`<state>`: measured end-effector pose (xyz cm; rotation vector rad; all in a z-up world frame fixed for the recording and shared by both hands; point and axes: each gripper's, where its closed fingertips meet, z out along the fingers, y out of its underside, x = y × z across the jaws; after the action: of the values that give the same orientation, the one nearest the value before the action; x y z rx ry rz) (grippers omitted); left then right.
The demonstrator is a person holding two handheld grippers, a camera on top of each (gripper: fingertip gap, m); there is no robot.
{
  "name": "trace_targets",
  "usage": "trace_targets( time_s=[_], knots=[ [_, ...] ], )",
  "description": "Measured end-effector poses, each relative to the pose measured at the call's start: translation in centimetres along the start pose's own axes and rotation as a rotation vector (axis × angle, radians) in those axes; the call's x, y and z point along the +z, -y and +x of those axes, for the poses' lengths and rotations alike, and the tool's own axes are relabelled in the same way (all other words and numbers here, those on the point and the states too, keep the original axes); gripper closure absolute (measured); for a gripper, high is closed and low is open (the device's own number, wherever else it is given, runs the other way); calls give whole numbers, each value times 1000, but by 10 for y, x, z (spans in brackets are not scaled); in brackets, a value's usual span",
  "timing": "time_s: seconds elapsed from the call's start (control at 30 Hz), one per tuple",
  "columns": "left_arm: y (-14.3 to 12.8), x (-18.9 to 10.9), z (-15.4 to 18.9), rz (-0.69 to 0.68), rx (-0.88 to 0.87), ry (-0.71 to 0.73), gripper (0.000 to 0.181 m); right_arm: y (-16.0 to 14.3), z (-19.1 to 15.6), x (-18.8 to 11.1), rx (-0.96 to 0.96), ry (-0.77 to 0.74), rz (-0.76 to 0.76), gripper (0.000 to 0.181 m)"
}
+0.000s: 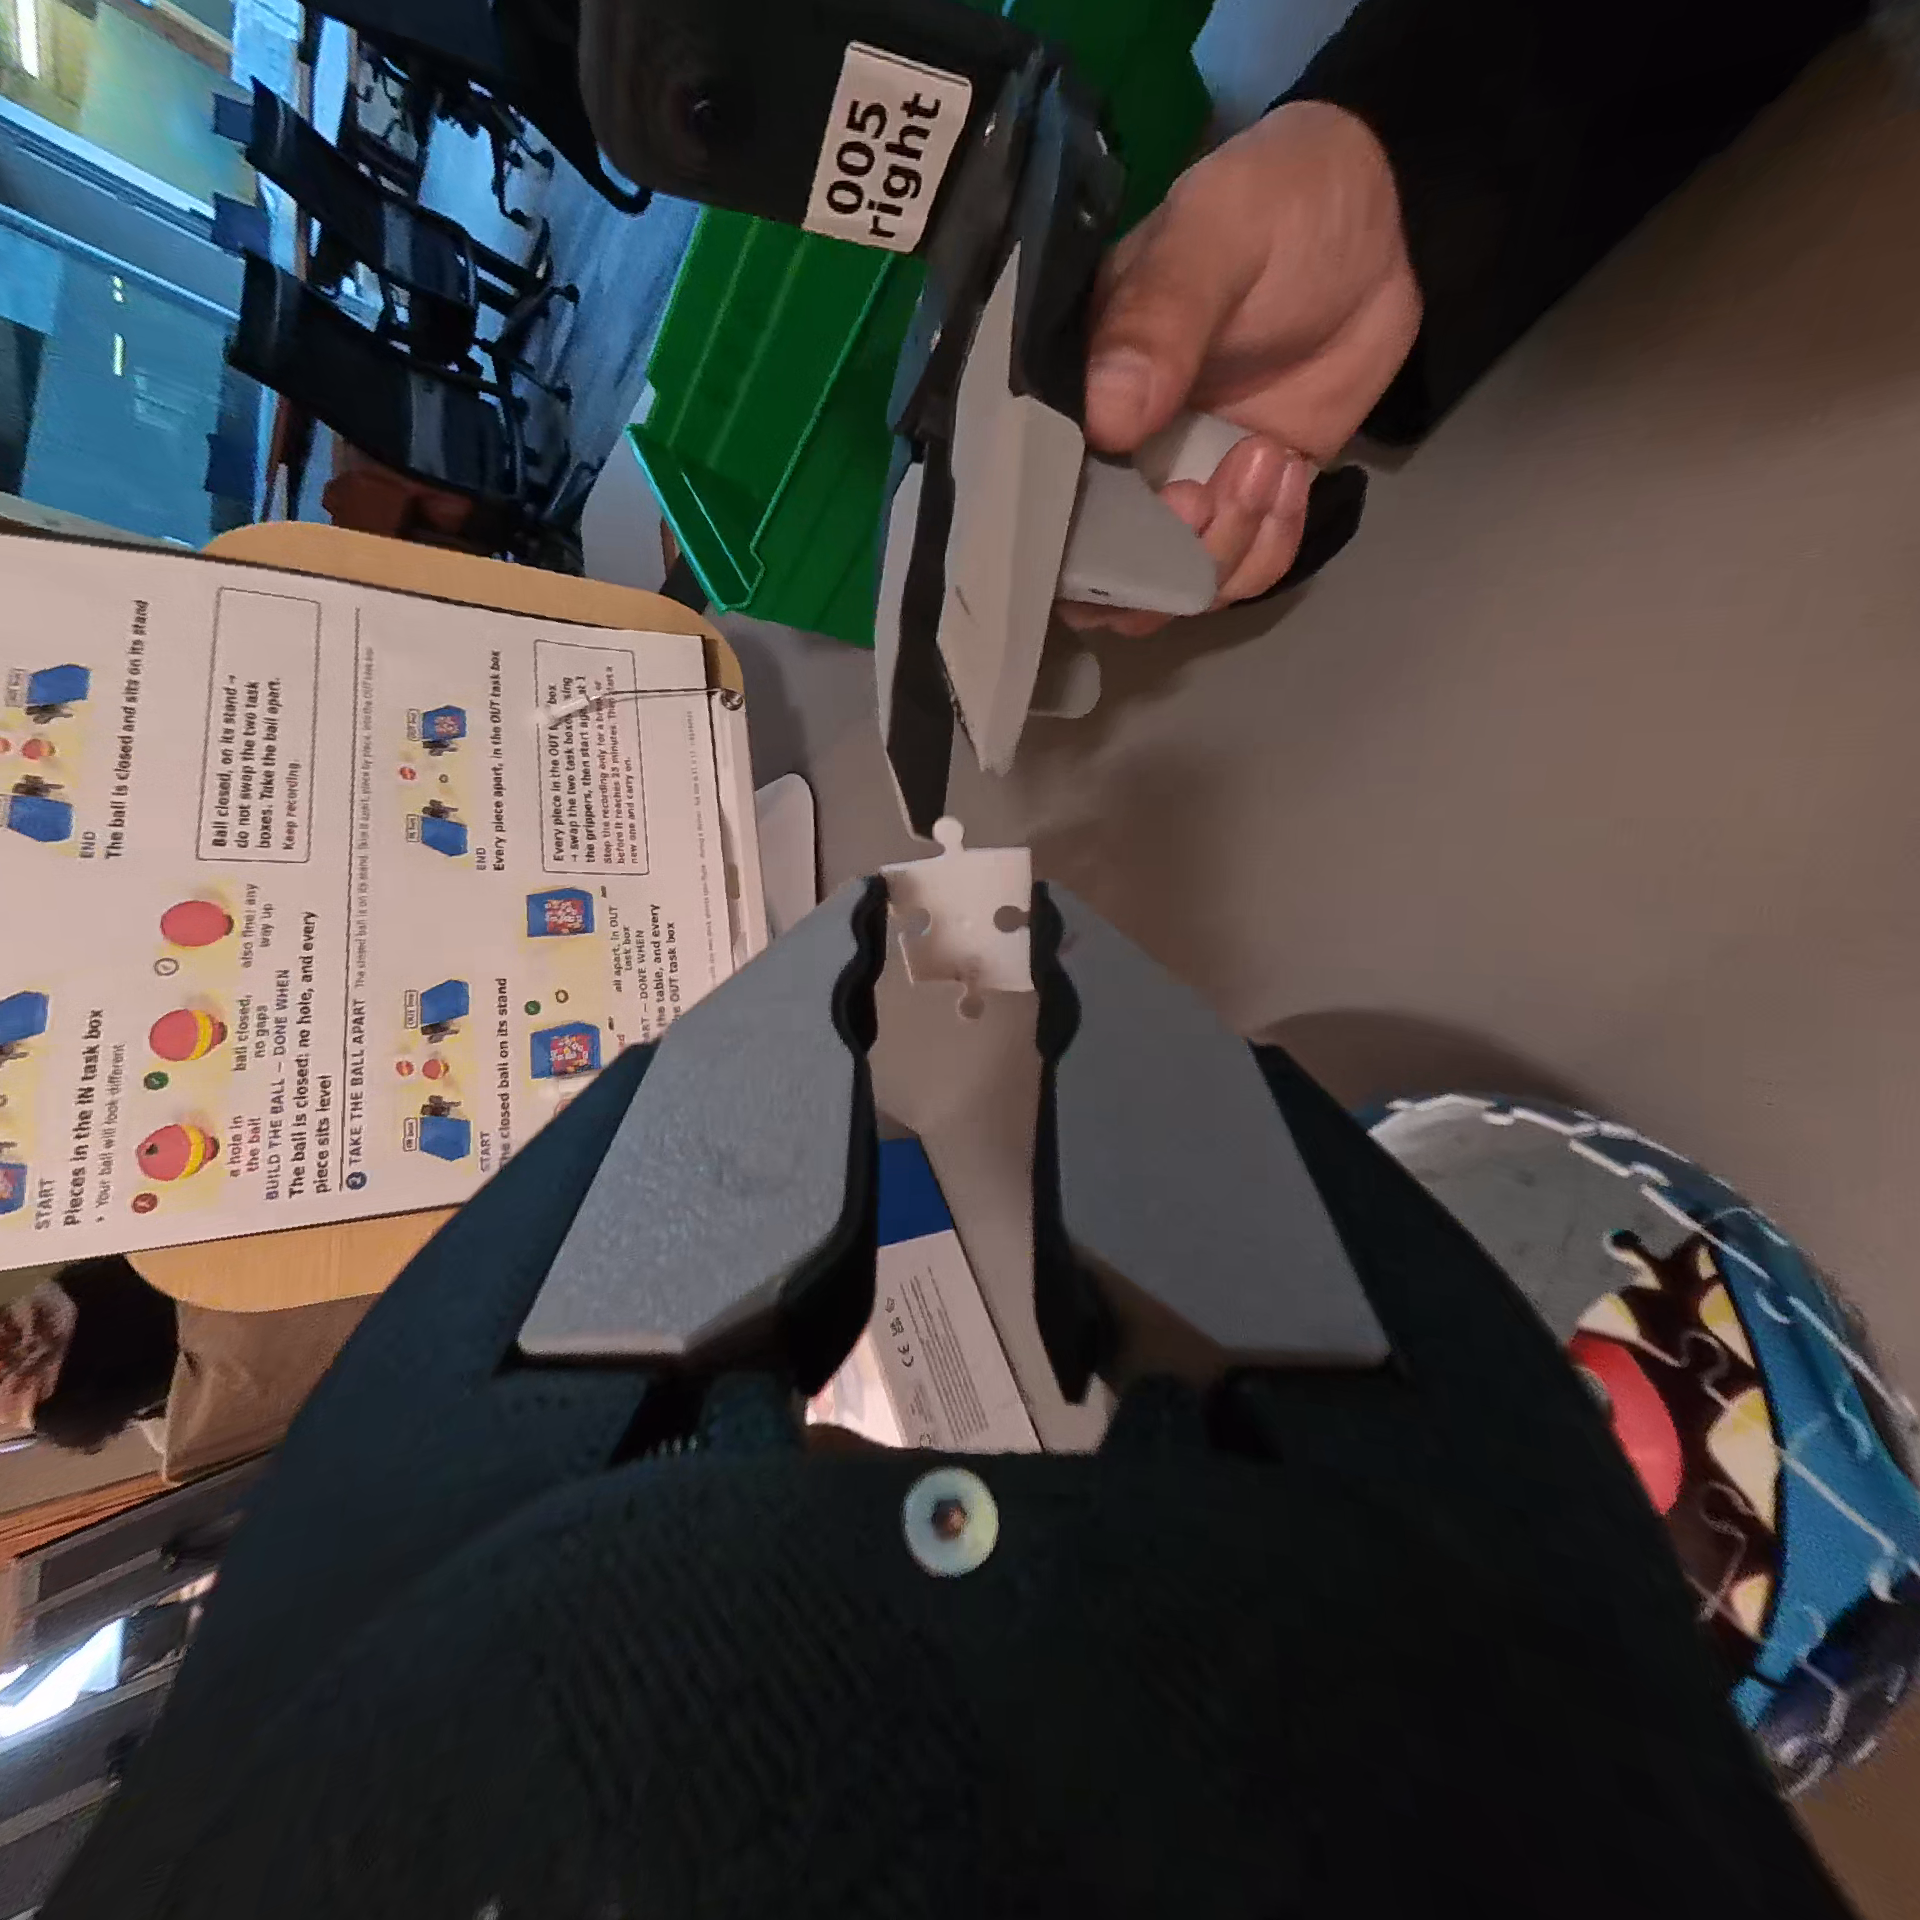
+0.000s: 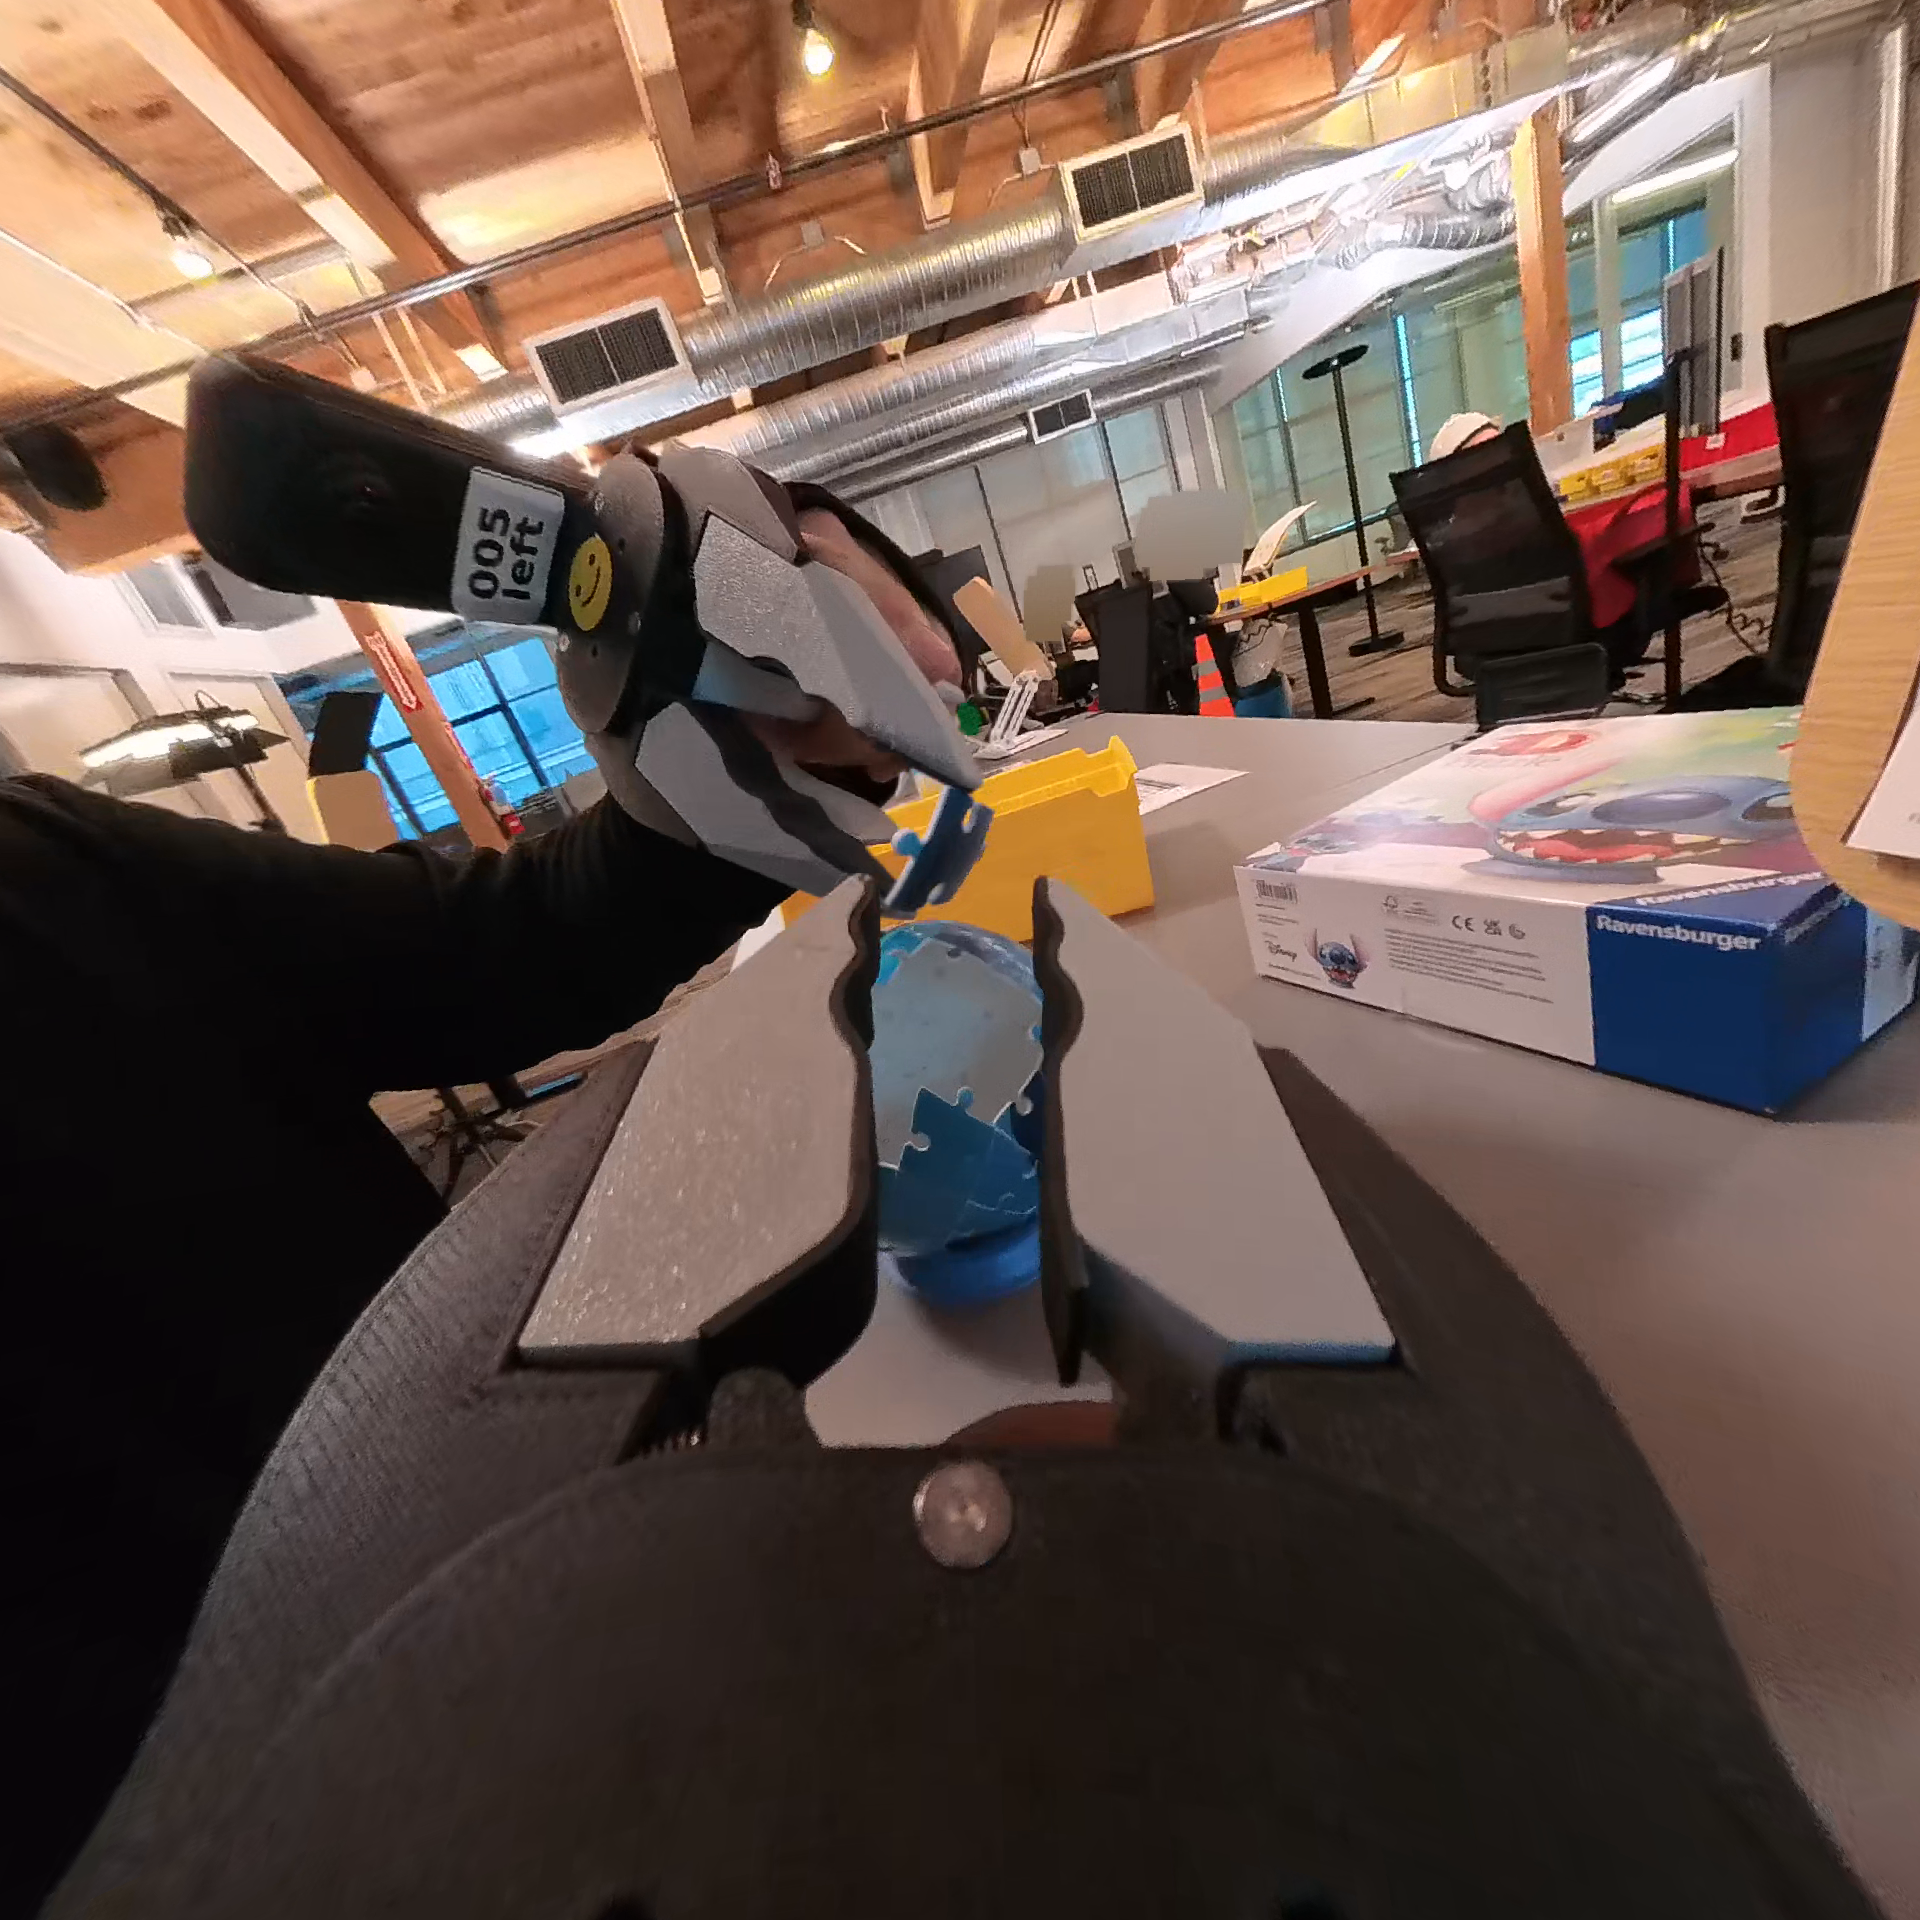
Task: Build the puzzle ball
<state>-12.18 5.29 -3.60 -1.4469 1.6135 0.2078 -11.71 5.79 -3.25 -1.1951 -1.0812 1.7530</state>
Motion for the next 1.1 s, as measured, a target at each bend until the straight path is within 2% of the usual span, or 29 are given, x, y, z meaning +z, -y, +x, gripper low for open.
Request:
trace_targets(
  time_s=[0.17, 0.23, 0.3, 0.37, 0.4, 0.43, 0.5, 0.63, 0.7, 0.77, 0.87, 0.93, 1.03, 1.1],
  knots=[
    [-2, 10, 12, -74, 75, 3, 156, -12, -6, 10, 31, 34, -44, 157],
    [-4, 14, 16, -99, 77, 2, 156, -19, -4, 13, 30, 24, -71, 167],
    [-5, 16, 19, -109, 41, -10, 156, -24, 2, 13, 26, -8, -103, 180],
    [-4, 16, 16, -111, -4, 9, 162, -25, 1, 12, 22, 5, -119, 181],
    [-3, 13, 13, -108, -33, 17, 153, -24, 2, 11, 18, -4, -119, 181],
    [-1, 6, 7, -103, -67, 36, 143, -23, 5, 9, 6, -27, -122, 181],
    [3, -17, -9, -75, -142, 88, 137, -21, 13, 0, -36, -79, -154, 181],
    [-4, -80, -27, -10, -346, 176, 124, -49, 37, -27, -97, -182, -367, 181],
    [-19, -104, -20, 16, -443, 207, 123, -66, 44, -37, -88, -192, -455, 181],
    [-46, -121, -8, 7, -525, 270, 123, -82, 47, -43, -36, -171, -513, 181],
    [-95, -132, 21, -7, -644, 338, 121, -106, 53, -53, 14, -166, -631, 181],
    [-124, -130, 45, 15, -733, 322, 118, -121, 54, -59, 52, -149, -716, 181],
    [-148, -123, 68, 162, -844, 262, 118, -134, 53, -61, 71, -106, -808, 181],
    [-151, -120, 76, 285, -865, 185, 118, -138, 54, -59, 60, -68, -867, 170]
  ],
)
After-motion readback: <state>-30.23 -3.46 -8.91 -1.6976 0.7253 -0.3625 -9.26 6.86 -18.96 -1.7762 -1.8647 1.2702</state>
